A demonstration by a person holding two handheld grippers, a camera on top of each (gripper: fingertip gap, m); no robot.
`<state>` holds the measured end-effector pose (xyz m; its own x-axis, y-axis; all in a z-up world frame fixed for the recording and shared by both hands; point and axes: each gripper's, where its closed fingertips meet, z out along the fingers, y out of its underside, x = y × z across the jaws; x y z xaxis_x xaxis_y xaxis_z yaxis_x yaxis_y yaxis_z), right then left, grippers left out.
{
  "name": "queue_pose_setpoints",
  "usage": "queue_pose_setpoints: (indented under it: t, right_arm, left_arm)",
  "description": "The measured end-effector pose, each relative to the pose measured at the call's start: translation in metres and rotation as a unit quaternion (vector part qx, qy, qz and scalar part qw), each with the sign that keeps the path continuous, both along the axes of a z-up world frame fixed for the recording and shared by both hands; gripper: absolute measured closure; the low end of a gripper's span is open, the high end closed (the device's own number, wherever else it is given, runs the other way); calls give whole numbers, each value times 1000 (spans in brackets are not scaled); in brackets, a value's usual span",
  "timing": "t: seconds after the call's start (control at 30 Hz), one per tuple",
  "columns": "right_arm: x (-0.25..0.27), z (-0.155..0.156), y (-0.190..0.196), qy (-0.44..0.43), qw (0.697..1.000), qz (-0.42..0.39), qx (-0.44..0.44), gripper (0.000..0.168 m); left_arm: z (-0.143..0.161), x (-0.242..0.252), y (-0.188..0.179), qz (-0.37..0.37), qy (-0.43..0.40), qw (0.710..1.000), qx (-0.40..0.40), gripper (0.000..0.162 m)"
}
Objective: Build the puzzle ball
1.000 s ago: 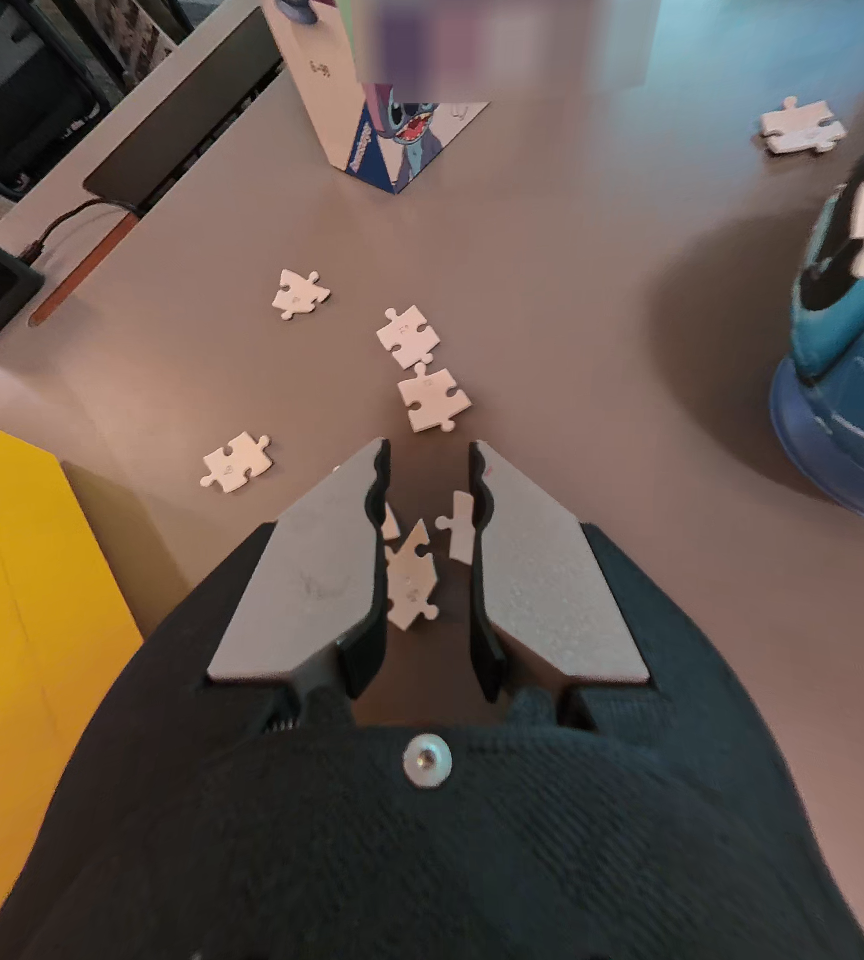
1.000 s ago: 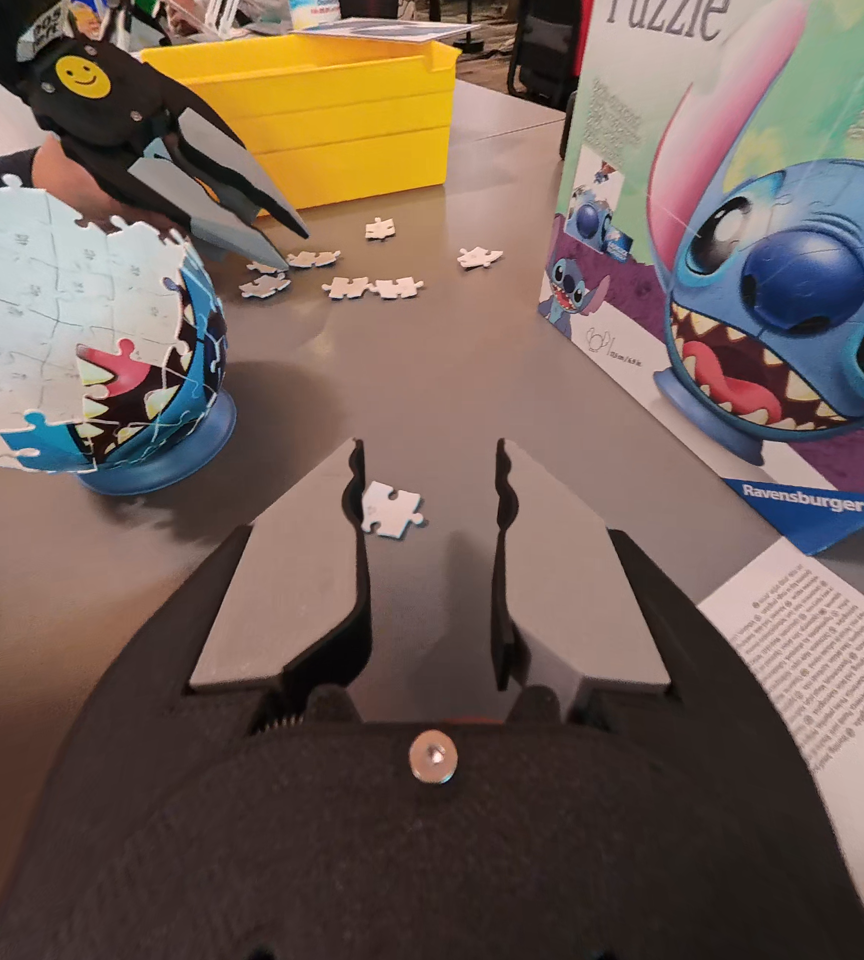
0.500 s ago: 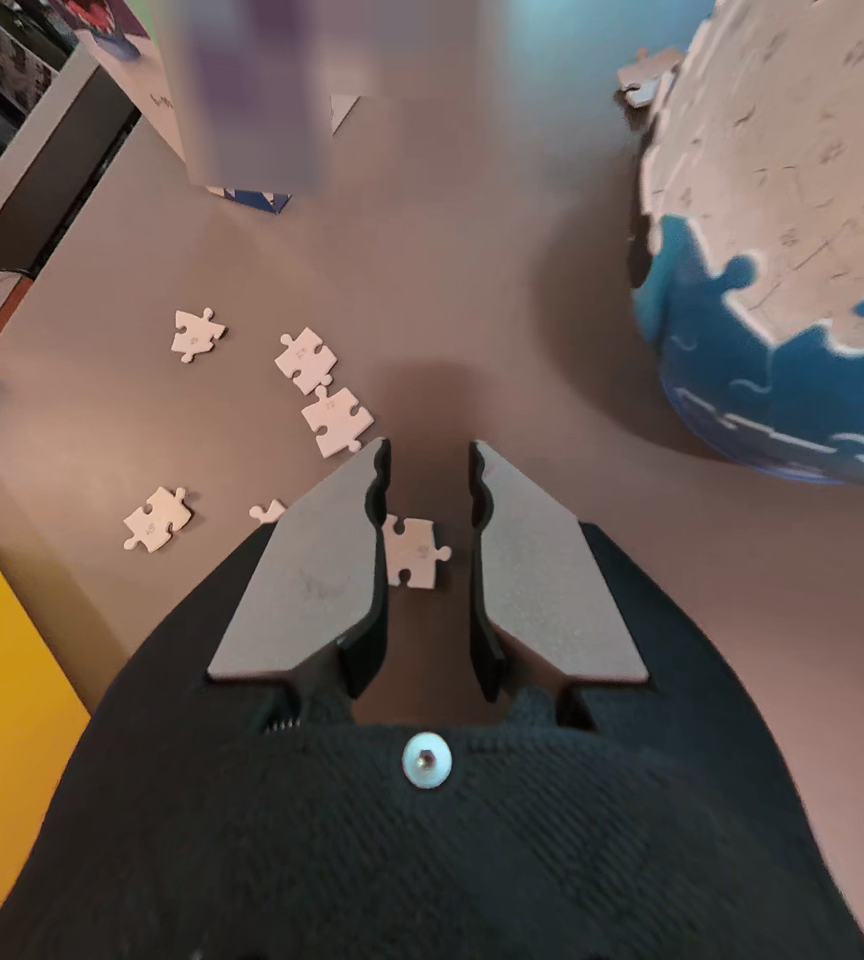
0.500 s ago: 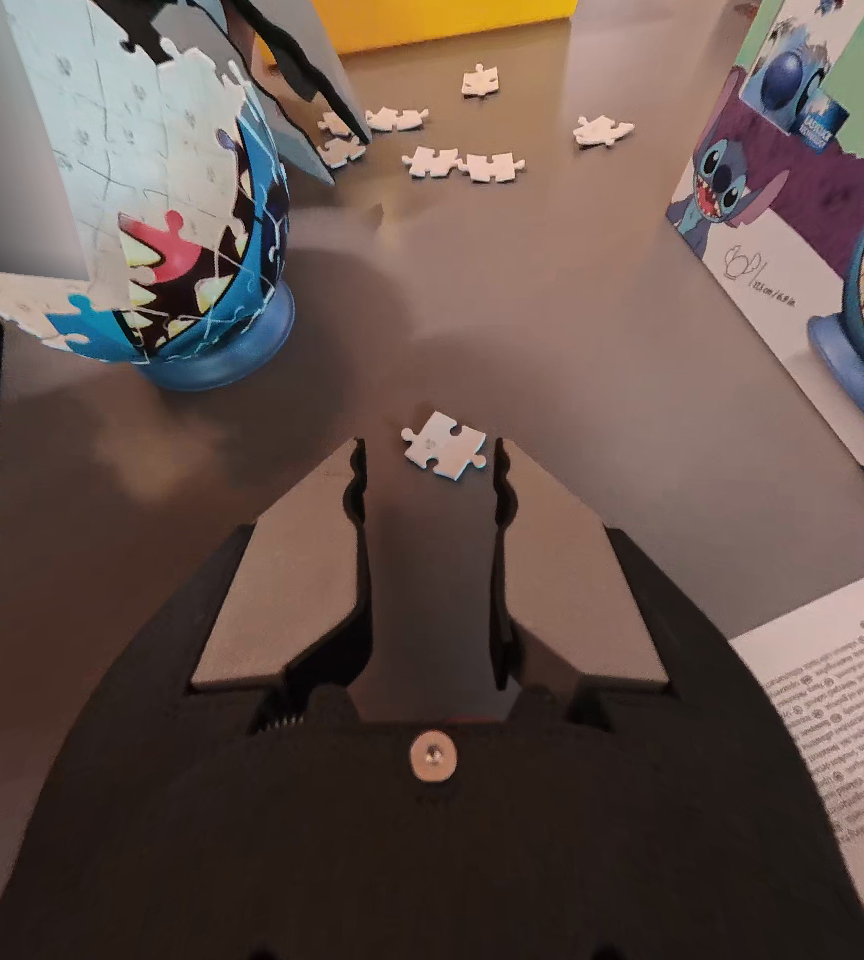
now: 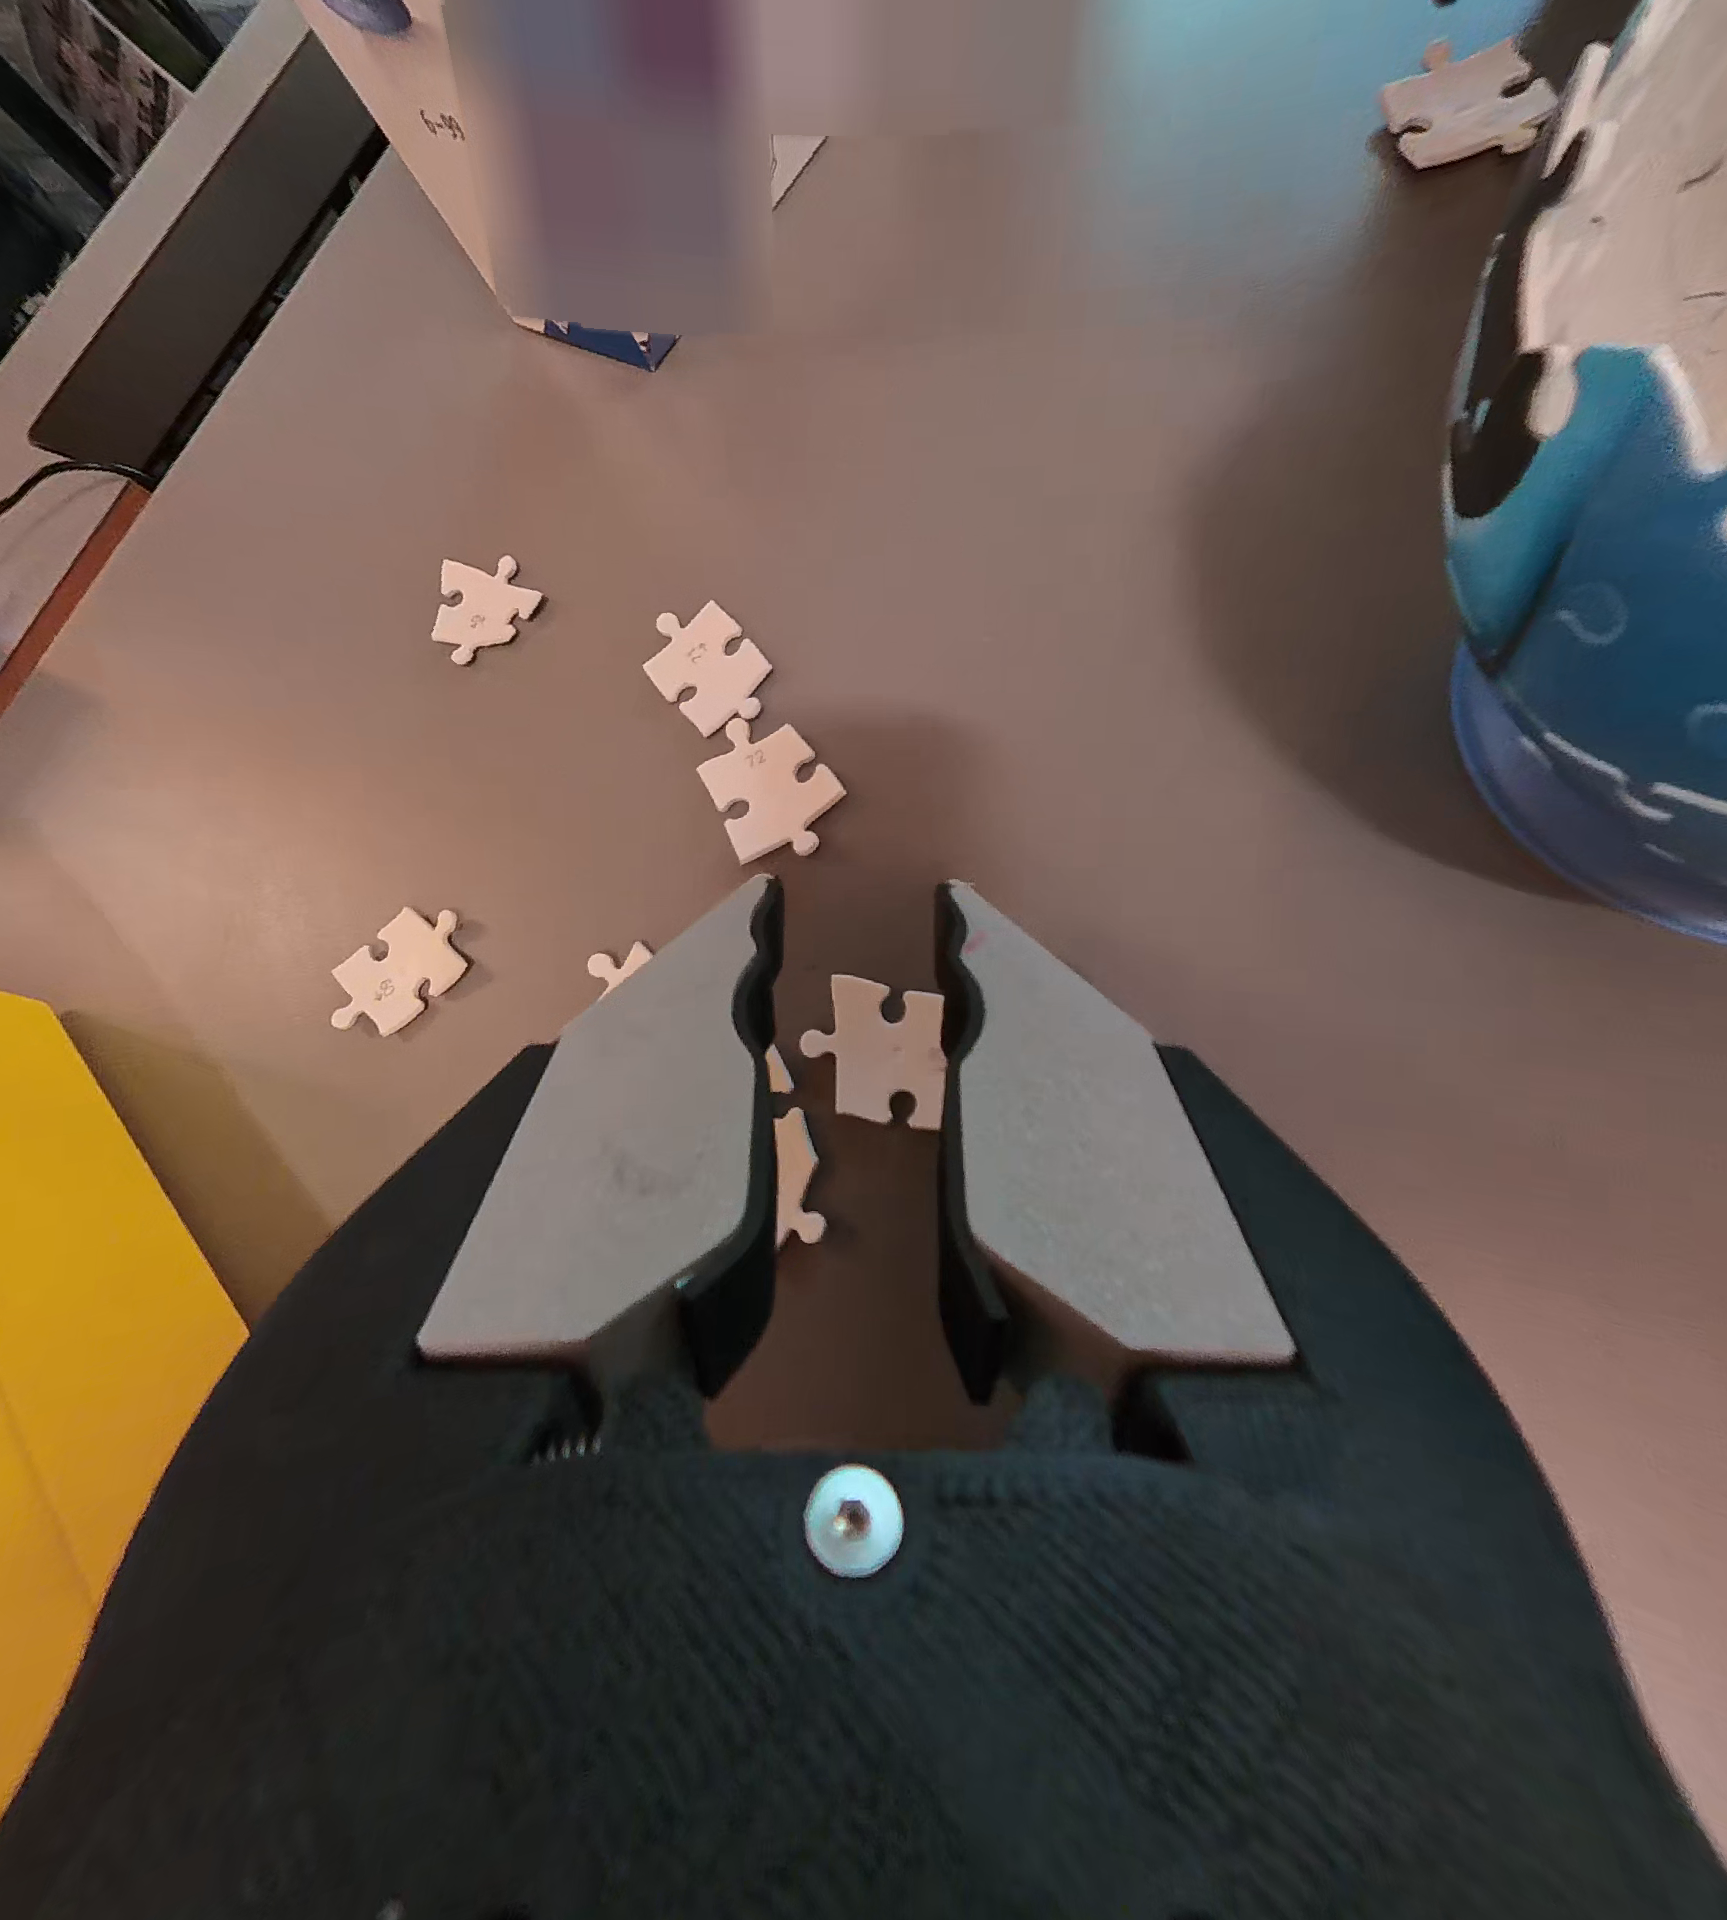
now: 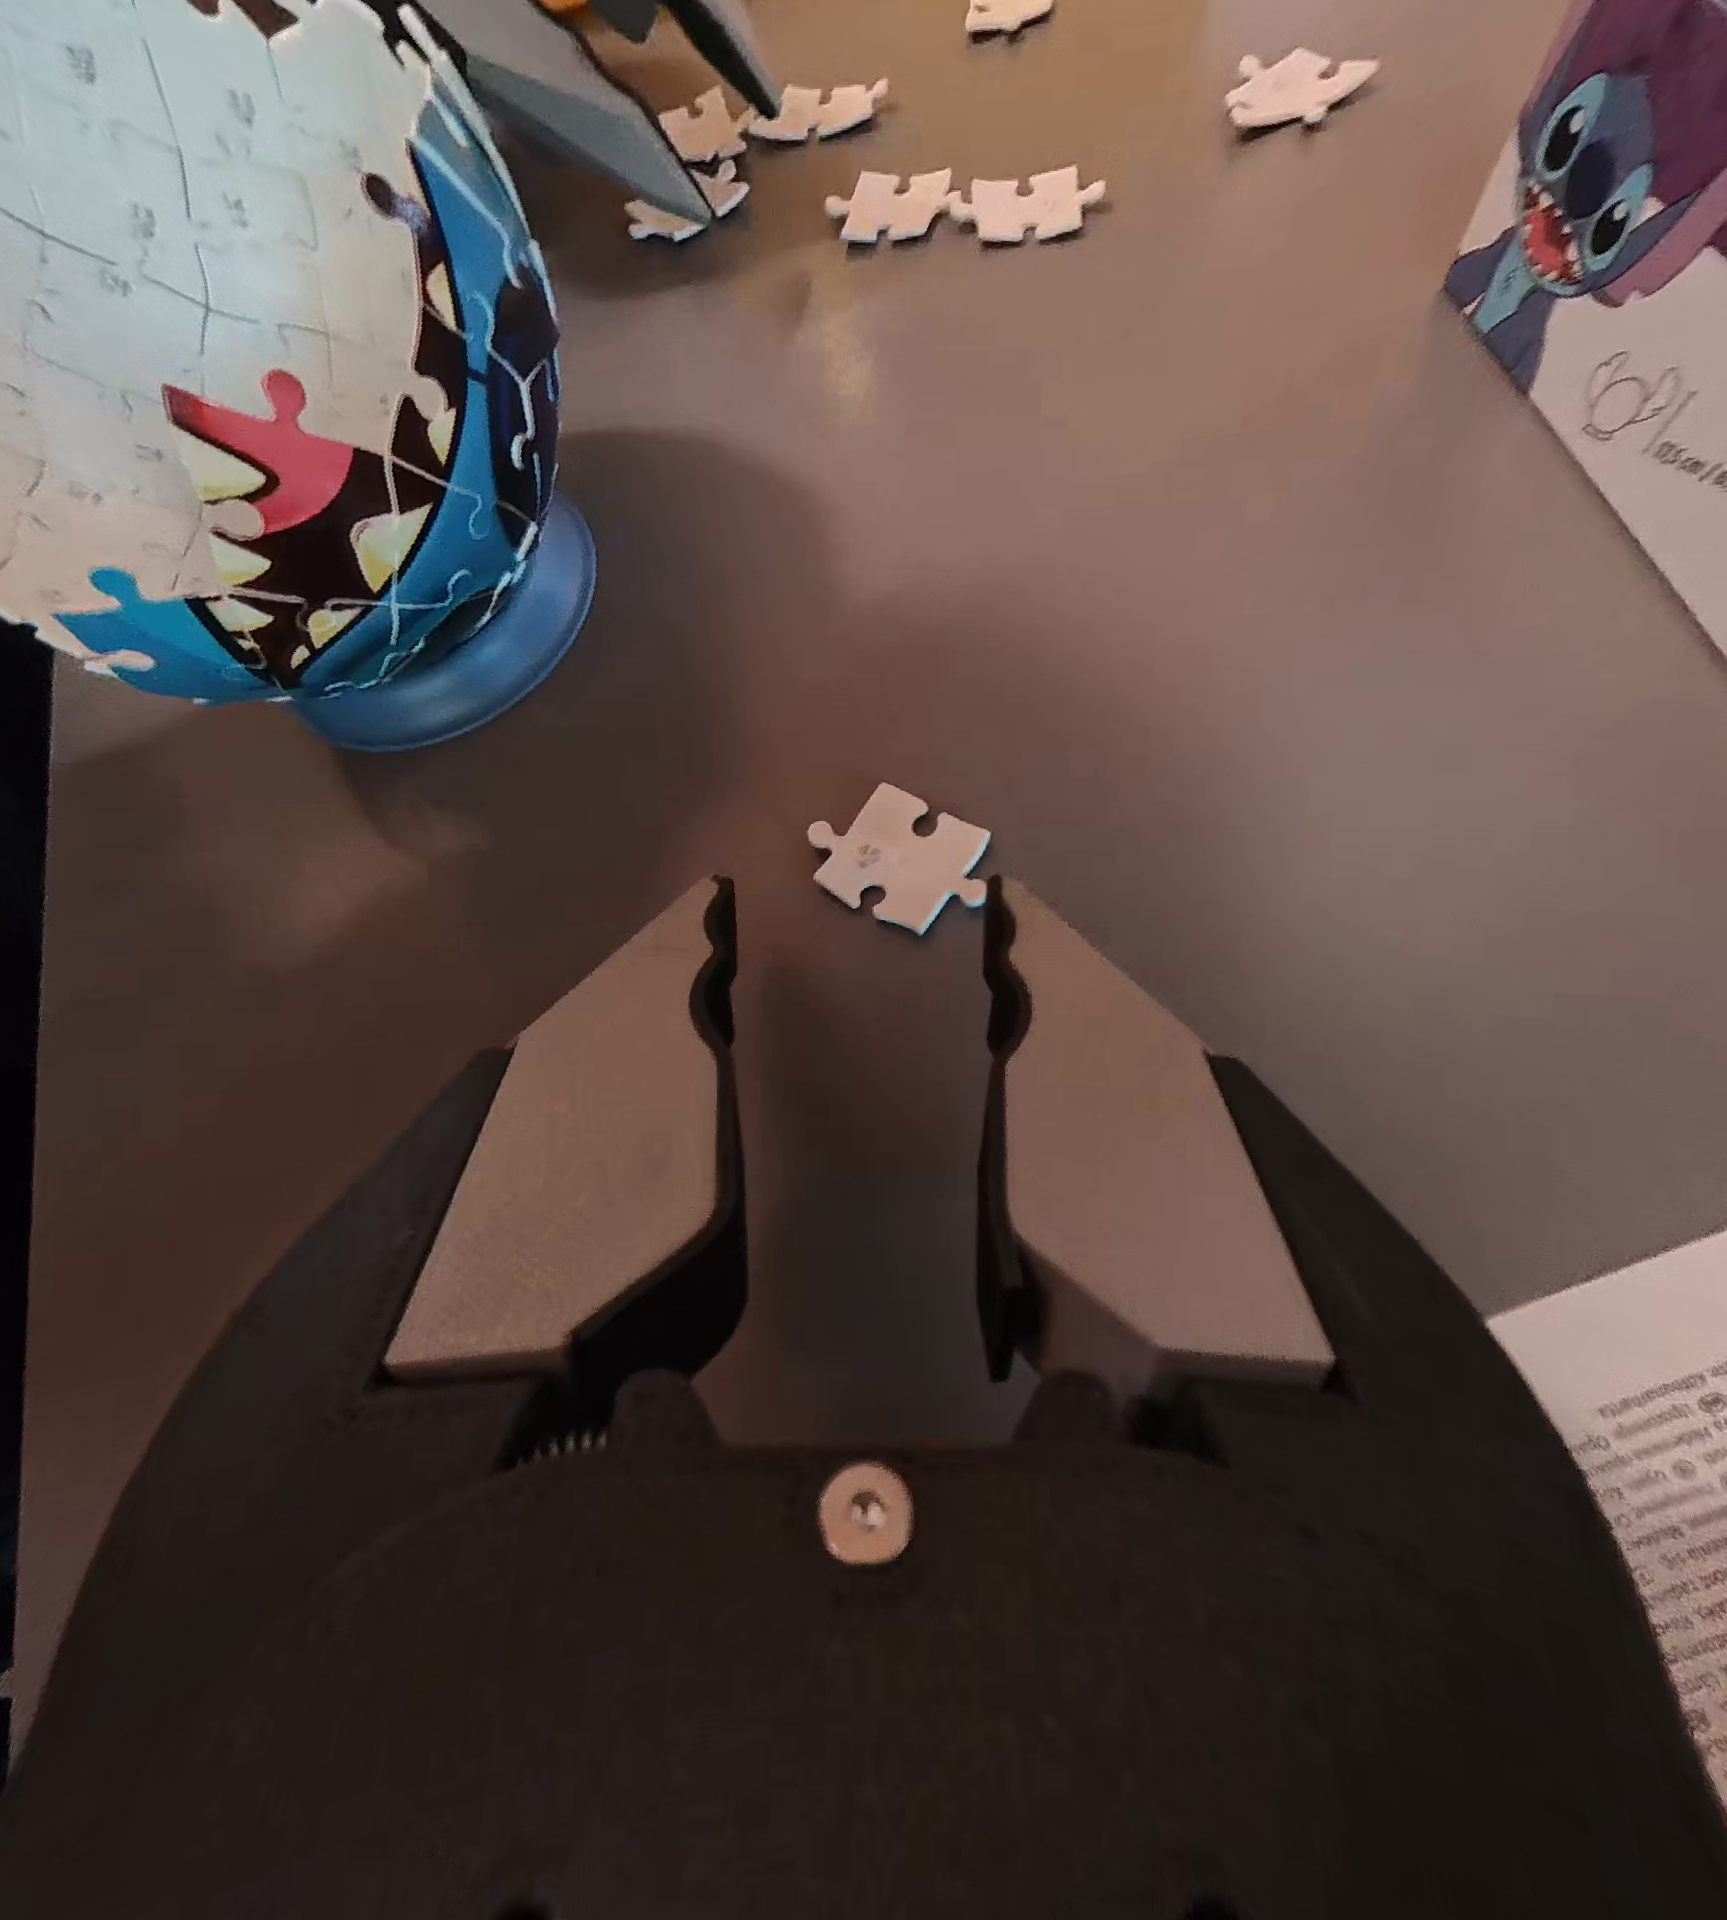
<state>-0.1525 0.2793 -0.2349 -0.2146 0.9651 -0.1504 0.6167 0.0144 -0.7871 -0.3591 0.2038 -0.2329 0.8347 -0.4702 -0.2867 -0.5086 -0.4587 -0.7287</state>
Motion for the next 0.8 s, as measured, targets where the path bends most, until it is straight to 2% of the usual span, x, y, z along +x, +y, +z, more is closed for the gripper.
queue_pose_setpoints:
  t: [0.23, 0.47, 0.67, 0.8]
  right_arm:
    - [0, 15, 7, 50, 998, -24, -3, 126]
    - [-1, 16, 8, 53, 998, -26, 2, 126]
    - [-6, 12, 11, 40, 999, -28, 2, 124]
    - [-6, 7, 8, 24, 999, -20, 5, 123]
  left_arm:
    - [-4, -7, 2, 19, 4, 1000, 0, 136]
    - [-5, -4, -1, 13, 13, 1000, -7, 139]
    - [-12, -1, -3, 9, -15, 999, -33, 138]
    - [-10, -8, -4, 17, 5, 1000, -26, 137]
